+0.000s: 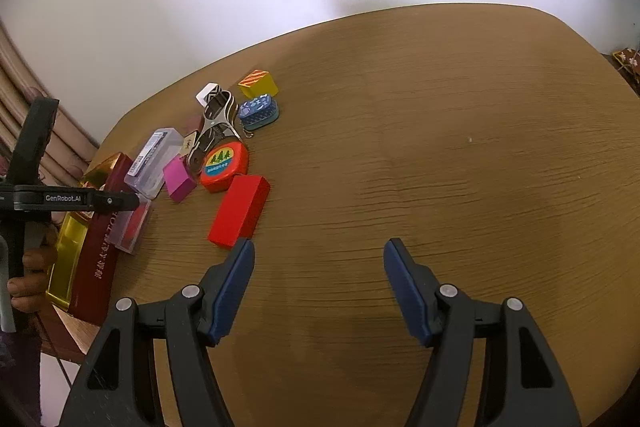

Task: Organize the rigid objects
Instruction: 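Grasp the clear plastic case with red contents with the left tool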

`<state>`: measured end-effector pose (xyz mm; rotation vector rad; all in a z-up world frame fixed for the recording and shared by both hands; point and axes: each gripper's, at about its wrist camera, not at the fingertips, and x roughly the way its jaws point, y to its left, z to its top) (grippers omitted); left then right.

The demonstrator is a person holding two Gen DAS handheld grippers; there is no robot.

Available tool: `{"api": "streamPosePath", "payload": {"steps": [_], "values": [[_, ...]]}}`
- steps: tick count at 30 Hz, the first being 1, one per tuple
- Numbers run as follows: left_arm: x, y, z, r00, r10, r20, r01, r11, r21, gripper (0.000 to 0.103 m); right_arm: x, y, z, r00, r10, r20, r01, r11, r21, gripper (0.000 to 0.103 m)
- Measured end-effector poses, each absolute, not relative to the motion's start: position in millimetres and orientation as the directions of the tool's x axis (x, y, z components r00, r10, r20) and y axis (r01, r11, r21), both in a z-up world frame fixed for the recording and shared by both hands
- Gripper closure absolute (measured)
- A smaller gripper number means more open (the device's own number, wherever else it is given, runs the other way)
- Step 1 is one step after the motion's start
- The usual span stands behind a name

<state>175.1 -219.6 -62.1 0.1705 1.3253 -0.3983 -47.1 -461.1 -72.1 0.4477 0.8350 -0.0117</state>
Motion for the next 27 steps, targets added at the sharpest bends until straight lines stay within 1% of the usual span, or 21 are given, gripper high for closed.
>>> {"api": "streamPosePath", "payload": {"steps": [4, 7, 13, 14, 16, 18, 20, 22, 27], "values": [[172, -221, -54, 0.238, -0.144, -0.961, 0.387, 0.921, -0.042, 0.049, -47, -462, -73, 0.676, 0.170, -0.717, 0.179, 0.906, 0.383, 0.038], [174, -225, -56, 0.249, -0.097, -0.964, 0.397, 0.918, 0.010, 0.049, -46, -462, -75, 0.670, 0.181, -0.720, 0.175, 0.904, 0.390, 0.038], [174, -238, -62, 0.244, -0.039, -0.969, 0.414, 0.908, 0.067, 0.049, -46, -463, -74, 0.673, 0.189, -0.715, 0.174, 0.900, 0.401, 0.038], [174, -243, -62, 0.235, -0.040, -0.971, 0.411, 0.910, 0.062, 0.049, -46, -464, -74, 0.673, 0.193, -0.715, 0.174, 0.898, 0.405, 0.037], [179, -242, -70, 0.133, -0.086, -0.987, 0.388, 0.921, -0.028, 0.047, -45, -464, -73, 0.674, 0.193, -0.713, 0.173, 0.897, 0.406, 0.037], [183, -240, -69, 0.163, -0.095, -0.982, 0.366, 0.930, -0.029, 0.046, -45, -463, -73, 0.674, 0.199, -0.711, 0.168, 0.897, 0.410, 0.037], [185, -238, -76, 0.130, -0.088, -0.988, 0.363, 0.931, -0.035, 0.046, -45, -462, -72, 0.675, 0.199, -0.710, 0.165, 0.897, 0.409, 0.037], [185, -238, -77, 0.144, -0.076, -0.987, 0.355, 0.935, -0.021, 0.046, -45, -461, -71, 0.677, 0.198, -0.709, 0.164, 0.899, 0.407, 0.037], [182, -245, -79, 0.133, -0.072, -0.989, 0.378, 0.926, -0.016, 0.046, -43, -462, -73, 0.674, 0.202, -0.711, 0.170, 0.893, 0.416, 0.035]]}}
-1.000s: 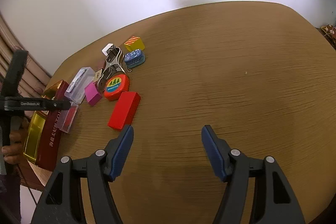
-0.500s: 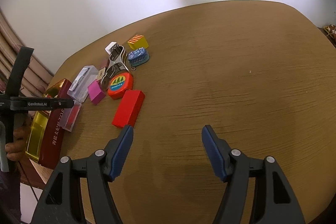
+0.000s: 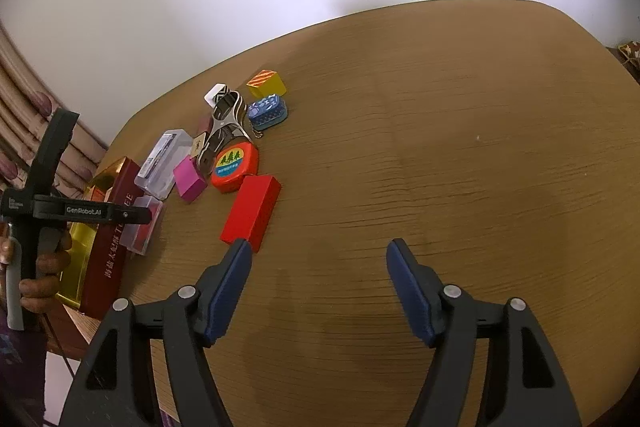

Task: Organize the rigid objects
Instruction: 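Grasp the clear plastic case with red contents with the left tool, then place clear case in tin with left tool while right tool grasps red block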

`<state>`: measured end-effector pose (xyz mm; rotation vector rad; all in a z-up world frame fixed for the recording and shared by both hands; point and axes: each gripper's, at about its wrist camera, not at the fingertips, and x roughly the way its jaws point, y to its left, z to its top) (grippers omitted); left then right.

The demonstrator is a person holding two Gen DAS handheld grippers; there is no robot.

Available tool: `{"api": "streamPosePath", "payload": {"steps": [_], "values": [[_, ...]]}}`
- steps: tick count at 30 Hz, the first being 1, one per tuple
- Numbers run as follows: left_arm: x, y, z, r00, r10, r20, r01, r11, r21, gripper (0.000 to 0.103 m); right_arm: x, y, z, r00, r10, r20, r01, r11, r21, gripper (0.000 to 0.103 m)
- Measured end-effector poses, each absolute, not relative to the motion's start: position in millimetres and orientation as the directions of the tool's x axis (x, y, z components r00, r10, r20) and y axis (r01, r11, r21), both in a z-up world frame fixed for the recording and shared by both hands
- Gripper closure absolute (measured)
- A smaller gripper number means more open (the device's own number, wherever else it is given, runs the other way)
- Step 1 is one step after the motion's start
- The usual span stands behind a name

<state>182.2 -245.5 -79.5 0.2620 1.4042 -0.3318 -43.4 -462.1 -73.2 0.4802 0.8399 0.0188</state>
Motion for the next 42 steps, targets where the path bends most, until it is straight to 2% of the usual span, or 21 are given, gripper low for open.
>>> {"api": "streamPosePath", "payload": {"steps": [2, 5, 8, 9, 16, 23, 27, 30, 36, 39, 42], "values": [[181, -252, -88, 0.112, -0.069, -0.991, 0.378, 0.925, -0.021, 0.046, -43, -461, -75, 0.666, 0.205, -0.717, 0.170, 0.894, 0.414, 0.035], [174, -259, -95, 0.150, -0.023, -0.988, 0.420, 0.906, 0.043, 0.043, -42, -458, -75, 0.661, 0.209, -0.721, 0.164, 0.897, 0.410, 0.035], [168, -263, -98, 0.194, -0.016, -0.981, 0.406, 0.911, 0.065, 0.045, -43, -457, -75, 0.662, 0.208, -0.720, 0.157, 0.901, 0.405, 0.035], [167, -261, -99, 0.210, -0.023, -0.977, 0.386, 0.920, 0.062, 0.049, -43, -456, -76, 0.661, 0.209, -0.721, 0.156, 0.901, 0.404, 0.035], [135, -243, -92, 0.273, -0.139, -0.952, 0.340, 0.940, -0.039, 0.049, -43, -456, -82, 0.651, 0.210, -0.730, 0.164, 0.900, 0.405, 0.035], [86, -221, -63, 0.319, -0.266, -0.910, 0.288, 0.942, -0.175, 0.049, -41, -441, -76, 0.660, 0.218, -0.719, 0.116, 0.916, 0.384, 0.034], [62, -201, -40, 0.390, -0.281, -0.877, 0.261, 0.947, -0.187, 0.049, -31, -420, -73, 0.651, 0.239, -0.720, 0.080, 0.922, 0.379, 0.035], [47, -170, -2, 0.438, -0.286, -0.852, 0.229, 0.952, -0.202, 0.049, -20, -410, -71, 0.649, 0.231, -0.725, 0.087, 0.924, 0.372, 0.035], [41, -122, 21, 0.502, -0.259, -0.825, 0.155, 0.966, -0.209, 0.049, 7, -395, -68, 0.632, 0.181, -0.753, 0.133, 0.932, 0.336, 0.035], [42, -96, 25, 0.517, -0.245, -0.820, 0.114, 0.969, -0.218, 0.049, 18, -389, -72, 0.602, 0.141, -0.786, 0.159, 0.943, 0.291, 0.038], [45, -77, 25, 0.528, -0.225, -0.819, 0.083, 0.973, -0.213, 0.049, 28, -385, -77, 0.580, 0.120, -0.806, 0.177, 0.947, 0.268, 0.049]]}}
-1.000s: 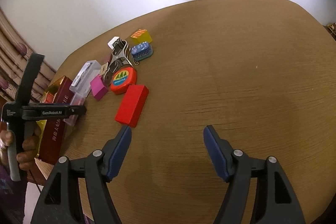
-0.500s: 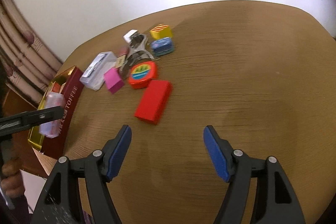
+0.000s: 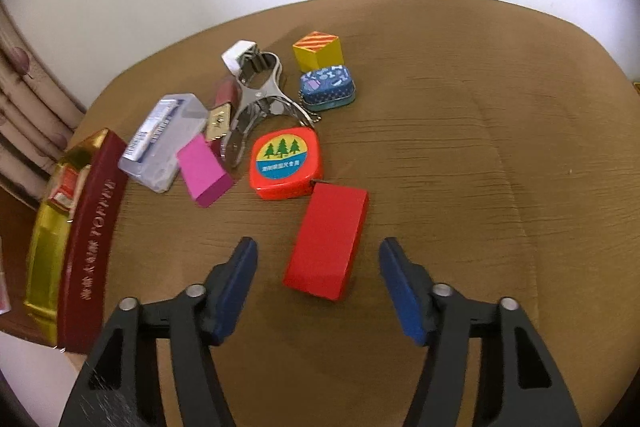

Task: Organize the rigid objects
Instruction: 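Place clear case in tin with left tool while right tool grasps red block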

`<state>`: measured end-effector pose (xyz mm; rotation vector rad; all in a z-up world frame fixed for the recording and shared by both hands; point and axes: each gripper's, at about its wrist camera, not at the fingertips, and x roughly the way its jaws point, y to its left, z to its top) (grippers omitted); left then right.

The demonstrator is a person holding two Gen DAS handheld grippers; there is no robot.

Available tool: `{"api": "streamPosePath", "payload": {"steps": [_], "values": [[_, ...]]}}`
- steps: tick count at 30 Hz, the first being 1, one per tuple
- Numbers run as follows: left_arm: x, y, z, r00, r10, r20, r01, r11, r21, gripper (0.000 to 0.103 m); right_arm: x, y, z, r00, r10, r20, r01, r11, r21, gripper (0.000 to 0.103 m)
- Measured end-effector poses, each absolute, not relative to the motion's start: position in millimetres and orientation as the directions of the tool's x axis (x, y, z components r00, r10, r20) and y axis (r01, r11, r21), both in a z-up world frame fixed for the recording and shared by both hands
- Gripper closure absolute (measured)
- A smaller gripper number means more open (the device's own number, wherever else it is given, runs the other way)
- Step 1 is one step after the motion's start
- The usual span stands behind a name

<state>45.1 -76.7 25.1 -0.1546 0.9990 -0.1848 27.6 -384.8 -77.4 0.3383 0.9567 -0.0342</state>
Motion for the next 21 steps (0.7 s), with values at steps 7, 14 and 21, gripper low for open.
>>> {"api": "streamPosePath", "payload": {"steps": [7, 14, 21], "values": [[59, -61, 17, 0.543, -0.153, -0.826, 0.067, 0.988, -0.138, 0.049, 35, -383, -80, 0.560, 0.075, -0.825, 0.188, 0.958, 0.215, 0.074], [110, -83, -2, 0.529, -0.181, -0.829, 0.160, 0.981, -0.112, 0.049, 21, -394, -74, 0.583, 0.119, -0.804, 0.172, 0.949, 0.265, 0.074], [167, -105, -43, 0.443, -0.185, -0.877, 0.190, 0.976, -0.110, 0.049, 1, -413, -63, 0.607, 0.155, -0.780, 0.188, 0.925, 0.331, 0.074]]}}
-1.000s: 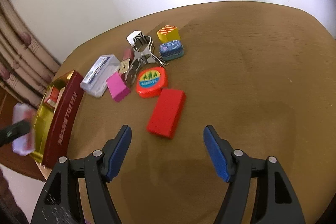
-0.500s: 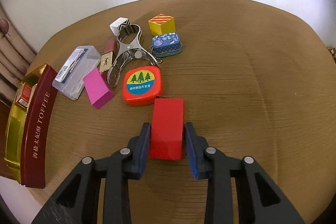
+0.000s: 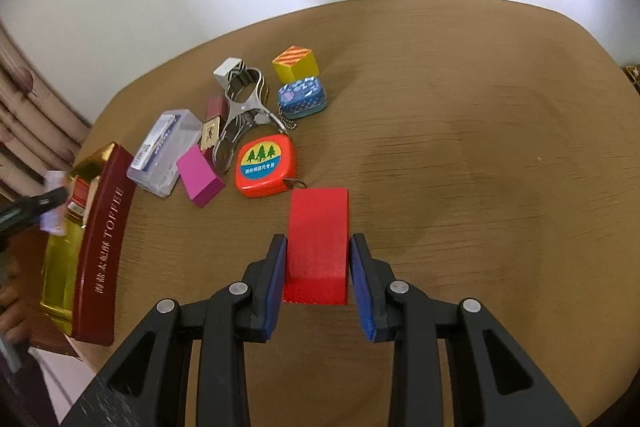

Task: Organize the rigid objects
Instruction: 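Place clear case in tin with left tool while right tool grasps red block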

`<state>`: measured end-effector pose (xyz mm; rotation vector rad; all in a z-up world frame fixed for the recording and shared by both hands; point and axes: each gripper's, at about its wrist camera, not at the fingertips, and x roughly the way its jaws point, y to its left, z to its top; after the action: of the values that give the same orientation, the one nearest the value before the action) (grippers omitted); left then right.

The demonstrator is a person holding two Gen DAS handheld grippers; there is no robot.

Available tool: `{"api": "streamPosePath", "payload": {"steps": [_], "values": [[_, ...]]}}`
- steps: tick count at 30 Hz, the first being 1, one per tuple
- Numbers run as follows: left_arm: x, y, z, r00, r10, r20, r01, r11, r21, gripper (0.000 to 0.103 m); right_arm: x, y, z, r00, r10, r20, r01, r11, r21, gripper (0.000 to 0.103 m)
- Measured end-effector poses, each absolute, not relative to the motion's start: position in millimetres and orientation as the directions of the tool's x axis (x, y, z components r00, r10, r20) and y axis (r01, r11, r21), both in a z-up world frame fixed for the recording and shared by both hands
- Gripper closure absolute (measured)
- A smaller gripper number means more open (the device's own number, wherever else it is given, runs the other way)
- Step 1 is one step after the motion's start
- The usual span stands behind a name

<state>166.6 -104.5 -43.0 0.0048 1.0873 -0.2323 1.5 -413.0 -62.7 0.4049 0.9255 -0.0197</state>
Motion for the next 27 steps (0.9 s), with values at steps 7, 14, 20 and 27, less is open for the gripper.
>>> {"api": "streamPosePath", "payload": {"steps": [7, 14, 20, 27], "values": [[189, -116, -66, 0.425, -0.120, -0.897, 0.182, 0.982, -0.045, 0.049, -2, -421, -58, 0.621, 0.180, -0.763, 0.180, 0.915, 0.362, 0.074], [197, -117, -70, 0.415, -0.121, -0.902, 0.188, 0.981, -0.045, 0.048, -6, -420, -58, 0.625, 0.188, -0.758, 0.164, 0.918, 0.362, 0.074], [195, -116, -65, 0.423, -0.146, -0.894, 0.200, 0.978, -0.065, 0.045, -12, -421, -52, 0.631, 0.188, -0.753, 0.157, 0.919, 0.362, 0.074], [141, -73, -10, 0.555, -0.195, -0.809, 0.102, 0.981, -0.166, 0.045, -15, -411, -31, 0.654, 0.192, -0.732, 0.123, 0.927, 0.353, 0.074]]}}
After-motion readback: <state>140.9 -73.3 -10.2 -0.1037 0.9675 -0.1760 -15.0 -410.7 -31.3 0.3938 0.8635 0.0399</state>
